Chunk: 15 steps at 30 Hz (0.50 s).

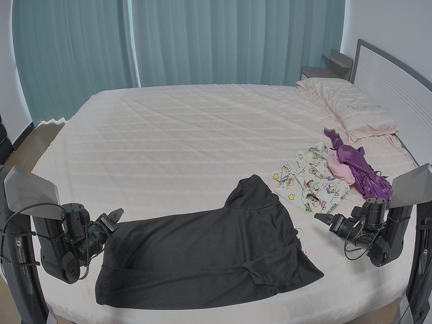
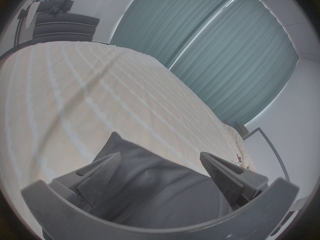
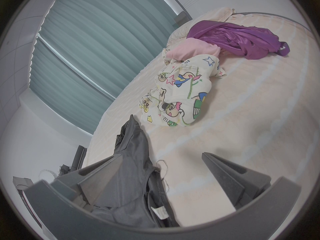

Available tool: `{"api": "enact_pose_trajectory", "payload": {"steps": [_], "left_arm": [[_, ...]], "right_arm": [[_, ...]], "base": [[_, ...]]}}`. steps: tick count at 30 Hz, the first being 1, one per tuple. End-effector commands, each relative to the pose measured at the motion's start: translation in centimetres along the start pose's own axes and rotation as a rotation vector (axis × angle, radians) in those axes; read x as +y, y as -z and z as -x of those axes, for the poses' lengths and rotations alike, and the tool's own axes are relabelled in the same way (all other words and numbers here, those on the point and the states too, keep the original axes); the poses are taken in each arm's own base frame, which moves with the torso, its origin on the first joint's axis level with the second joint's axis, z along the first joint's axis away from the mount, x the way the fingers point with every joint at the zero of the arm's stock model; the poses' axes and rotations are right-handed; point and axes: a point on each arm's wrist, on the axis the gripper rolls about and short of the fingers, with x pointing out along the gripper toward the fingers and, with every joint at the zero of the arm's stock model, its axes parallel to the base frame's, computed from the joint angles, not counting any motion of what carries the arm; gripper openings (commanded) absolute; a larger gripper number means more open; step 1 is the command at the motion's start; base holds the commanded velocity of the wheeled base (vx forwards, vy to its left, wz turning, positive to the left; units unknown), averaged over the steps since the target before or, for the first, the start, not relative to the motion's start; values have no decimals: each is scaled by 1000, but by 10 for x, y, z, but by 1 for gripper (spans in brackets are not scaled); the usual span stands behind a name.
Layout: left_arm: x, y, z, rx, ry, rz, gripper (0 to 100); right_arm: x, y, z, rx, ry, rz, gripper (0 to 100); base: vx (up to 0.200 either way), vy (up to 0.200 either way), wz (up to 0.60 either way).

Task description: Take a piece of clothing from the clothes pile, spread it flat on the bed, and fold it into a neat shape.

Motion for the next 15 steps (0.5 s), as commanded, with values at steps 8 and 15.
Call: {"api": "enact_pose_trajectory", "payload": {"steps": [8, 15], "left_arm": [[25, 9, -31, 16, -59, -108, 100], [37, -4, -52, 15, -119, -158, 100]], "right_arm": [[0, 2, 1, 6, 2, 0, 100], [0, 2, 0, 7, 3, -1, 100]], "base": [[0, 0, 0], [0, 0, 0]]}}
